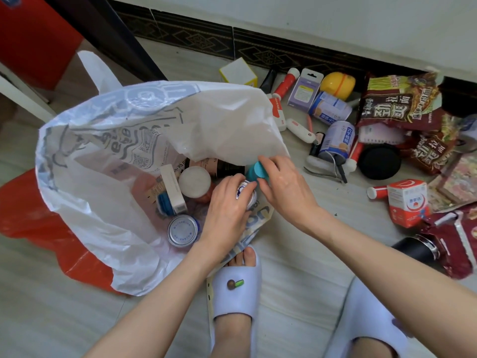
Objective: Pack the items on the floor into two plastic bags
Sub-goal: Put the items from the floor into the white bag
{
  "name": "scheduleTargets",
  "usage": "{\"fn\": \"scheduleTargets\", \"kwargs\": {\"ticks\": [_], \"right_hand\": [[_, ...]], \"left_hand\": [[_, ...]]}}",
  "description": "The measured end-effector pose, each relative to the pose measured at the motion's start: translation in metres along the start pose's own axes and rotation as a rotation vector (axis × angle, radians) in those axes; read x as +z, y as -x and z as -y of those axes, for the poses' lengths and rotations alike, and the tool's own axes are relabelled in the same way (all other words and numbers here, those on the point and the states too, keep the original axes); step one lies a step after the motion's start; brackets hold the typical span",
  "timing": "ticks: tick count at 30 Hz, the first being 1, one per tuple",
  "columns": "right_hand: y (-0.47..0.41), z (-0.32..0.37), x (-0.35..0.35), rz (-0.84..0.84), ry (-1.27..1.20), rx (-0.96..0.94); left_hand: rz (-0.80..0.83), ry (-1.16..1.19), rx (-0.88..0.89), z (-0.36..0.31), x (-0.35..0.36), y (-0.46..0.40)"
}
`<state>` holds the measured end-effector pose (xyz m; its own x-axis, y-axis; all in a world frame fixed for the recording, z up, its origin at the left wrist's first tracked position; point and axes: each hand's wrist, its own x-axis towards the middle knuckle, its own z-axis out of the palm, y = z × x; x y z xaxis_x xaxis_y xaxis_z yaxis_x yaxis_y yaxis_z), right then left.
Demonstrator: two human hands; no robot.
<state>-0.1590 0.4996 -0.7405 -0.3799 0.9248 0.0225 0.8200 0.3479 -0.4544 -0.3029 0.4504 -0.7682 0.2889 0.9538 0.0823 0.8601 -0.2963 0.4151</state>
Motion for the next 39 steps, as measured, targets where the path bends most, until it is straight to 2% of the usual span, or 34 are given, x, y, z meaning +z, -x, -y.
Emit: {"fn": "scheduleTargets", "kwargs": {"ticks": [10,14,17,22,27,32,35,39], "right_hand": [[-0.007,-0.007,0.003,0.155,-0.016,-0.032],[0.001,-0.008,0.006,0.21,0.008,-0.031],[0.011,-0.008,-0.002,0.232,-0.071,-0.008],[0.055,-0.026,-0.032,0.081,-0.12,0.116],[0.132,-0.089,-0.058,0.039,-0.05,0.393],[0.197,-0.149,-0.074,-0.246,-0.078,0.751],[0.215,-0.185,-0.08,-0.358,-0.038,0.856],[0.218,-0.232,-0.101,-0.255,0.027,0.828]], "left_hand": [[0.098,0.012,-0.105,0.009,0.015,0.003],[0.159,-0.05,-0.104,0.01,0.016,0.007],[0.205,-0.138,-0.091,0.003,0.011,0.01],[0.169,-0.106,0.019,-0.021,0.002,0.025],[0.179,-0.01,0.16,-0.074,0.016,0.01],[0.289,0.027,0.261,-0.126,0.055,-0.032],[0.368,0.025,0.288,-0.155,0.079,-0.068],[0.435,0.022,0.347,-0.19,0.104,-0.119]]}}
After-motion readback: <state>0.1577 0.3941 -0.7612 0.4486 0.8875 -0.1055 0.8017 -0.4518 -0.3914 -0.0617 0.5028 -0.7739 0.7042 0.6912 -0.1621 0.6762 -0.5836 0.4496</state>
